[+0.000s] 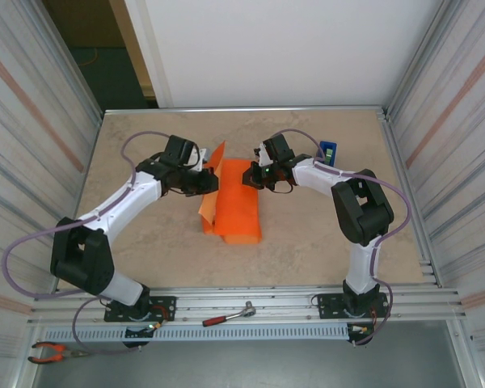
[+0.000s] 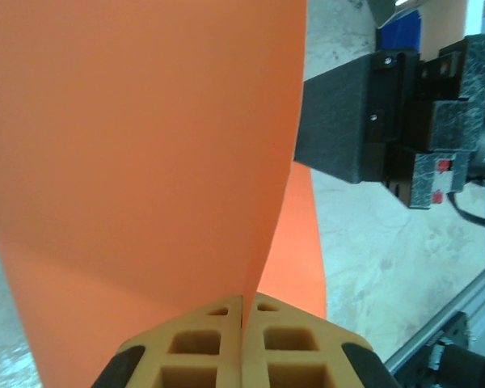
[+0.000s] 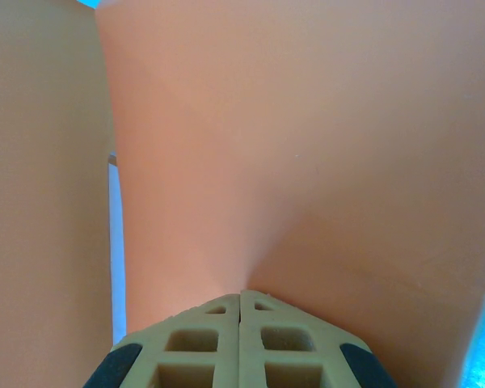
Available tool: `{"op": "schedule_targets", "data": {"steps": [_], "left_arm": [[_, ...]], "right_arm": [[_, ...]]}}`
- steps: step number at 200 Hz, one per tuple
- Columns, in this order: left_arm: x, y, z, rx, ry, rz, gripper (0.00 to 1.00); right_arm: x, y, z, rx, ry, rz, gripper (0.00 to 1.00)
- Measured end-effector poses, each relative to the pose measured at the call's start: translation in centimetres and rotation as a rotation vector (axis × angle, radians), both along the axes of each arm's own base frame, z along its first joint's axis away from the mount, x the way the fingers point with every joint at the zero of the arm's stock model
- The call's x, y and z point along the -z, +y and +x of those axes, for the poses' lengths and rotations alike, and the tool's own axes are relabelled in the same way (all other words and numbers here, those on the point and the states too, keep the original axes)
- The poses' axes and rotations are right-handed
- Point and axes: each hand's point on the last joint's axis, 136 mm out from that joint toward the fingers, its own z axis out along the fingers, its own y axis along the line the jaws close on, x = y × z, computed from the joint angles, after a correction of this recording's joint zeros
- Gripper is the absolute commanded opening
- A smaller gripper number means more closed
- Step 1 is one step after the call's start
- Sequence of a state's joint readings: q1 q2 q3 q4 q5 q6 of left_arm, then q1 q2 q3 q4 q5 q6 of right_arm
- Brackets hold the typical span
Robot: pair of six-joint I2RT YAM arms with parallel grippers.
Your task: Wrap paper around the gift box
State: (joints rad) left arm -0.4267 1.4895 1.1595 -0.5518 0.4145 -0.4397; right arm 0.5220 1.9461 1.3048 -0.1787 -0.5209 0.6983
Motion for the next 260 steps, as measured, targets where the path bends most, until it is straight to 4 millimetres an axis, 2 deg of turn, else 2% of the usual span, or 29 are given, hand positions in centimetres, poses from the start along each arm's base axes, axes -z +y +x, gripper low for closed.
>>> {"op": "schedule_targets", "data": {"steps": [60, 108, 142, 168, 187, 215, 237, 260], "left_arm": [[2.6, 2.4, -2.0, 0.009, 0.049, 0.14, 0.0], [2.0, 2.1, -2.6, 0.033, 0.061, 0.115, 0.0], [0.2, 0.4, -2.4, 0.04, 0.067, 0.012, 0.0], [-0.5, -2.3, -2.2, 0.048, 0.076, -0.074, 0.0], [0.5, -4.7, -2.2, 0.056, 0.108, -0.104, 0.0], [3.2, -7.8, -2.5, 0.061, 0.165, -0.122, 0.0], [5.0, -8.7, -2.7, 0.048, 0.199, -0.122, 0.0], [5.7, -8.7, -2.6, 0.021, 0.208, -0.138, 0.0]], "right_arm": [[0.0, 0.0, 0.0, 0.0, 0.0, 0.0, 0.0], [0.0, 0.0, 0.0, 0.0, 0.0, 0.0, 0.0], [0.0, 0.0, 0.0, 0.0, 0.0, 0.0, 0.0], [0.0, 0.0, 0.0, 0.0, 0.0, 0.0, 0.0], [0.0, 0.1, 0.0, -0.002, -0.001, 0.001, 0.0], [0.0, 0.2, -0.1, -0.004, 0.0, 0.001, 0.0], [0.0, 0.2, -0.2, -0.005, 0.001, 0.0, 0.0], [0.0, 0.2, -0.2, -0.005, 0.001, 0.0, 0.0]]}}
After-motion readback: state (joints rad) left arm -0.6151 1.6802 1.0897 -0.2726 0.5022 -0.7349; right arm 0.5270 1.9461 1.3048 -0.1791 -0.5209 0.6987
